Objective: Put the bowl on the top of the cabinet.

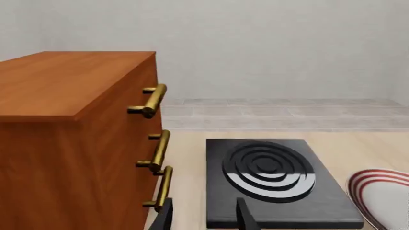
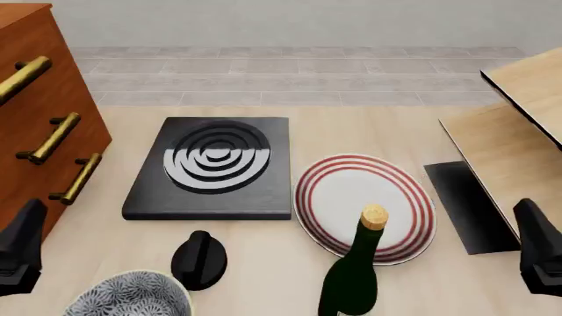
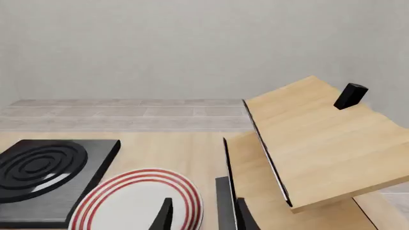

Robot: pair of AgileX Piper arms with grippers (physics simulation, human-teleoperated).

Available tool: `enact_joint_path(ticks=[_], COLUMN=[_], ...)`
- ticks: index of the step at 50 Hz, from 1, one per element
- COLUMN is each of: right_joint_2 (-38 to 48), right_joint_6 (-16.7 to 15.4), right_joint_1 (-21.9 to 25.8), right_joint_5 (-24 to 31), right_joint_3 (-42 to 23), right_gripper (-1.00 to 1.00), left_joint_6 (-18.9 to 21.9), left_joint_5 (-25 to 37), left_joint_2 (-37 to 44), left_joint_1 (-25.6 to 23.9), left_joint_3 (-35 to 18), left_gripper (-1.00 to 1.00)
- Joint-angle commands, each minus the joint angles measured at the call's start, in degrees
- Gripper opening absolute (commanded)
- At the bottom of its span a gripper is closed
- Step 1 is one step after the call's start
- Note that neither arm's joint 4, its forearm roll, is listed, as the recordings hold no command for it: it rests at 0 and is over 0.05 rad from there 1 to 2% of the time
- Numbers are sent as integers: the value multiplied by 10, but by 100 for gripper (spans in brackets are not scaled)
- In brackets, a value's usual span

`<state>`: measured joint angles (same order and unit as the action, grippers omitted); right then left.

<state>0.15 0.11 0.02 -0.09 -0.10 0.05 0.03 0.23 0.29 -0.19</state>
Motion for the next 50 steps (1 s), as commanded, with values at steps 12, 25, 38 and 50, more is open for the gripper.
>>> enact_joint_path(ticks=[12,25,38,50], right_joint_2=[1,2,6,4], right_joint_6=[0,0,1,2], right_joint_1=[-1,-1,-3,-3], right_joint_5=[1,0,0,4], right_joint_3=[1,0,-1,-5], right_gripper=[100,100,100,100], left_joint_6=[2,7,8,11], left_joint_5=[-2,-3,-24,-19], left_joint_2=[9,11,35,65], left_joint_1=[-11,-16,-24,-53], left_joint_3=[1,2,1,-42], left_gripper=[100,100,100,100])
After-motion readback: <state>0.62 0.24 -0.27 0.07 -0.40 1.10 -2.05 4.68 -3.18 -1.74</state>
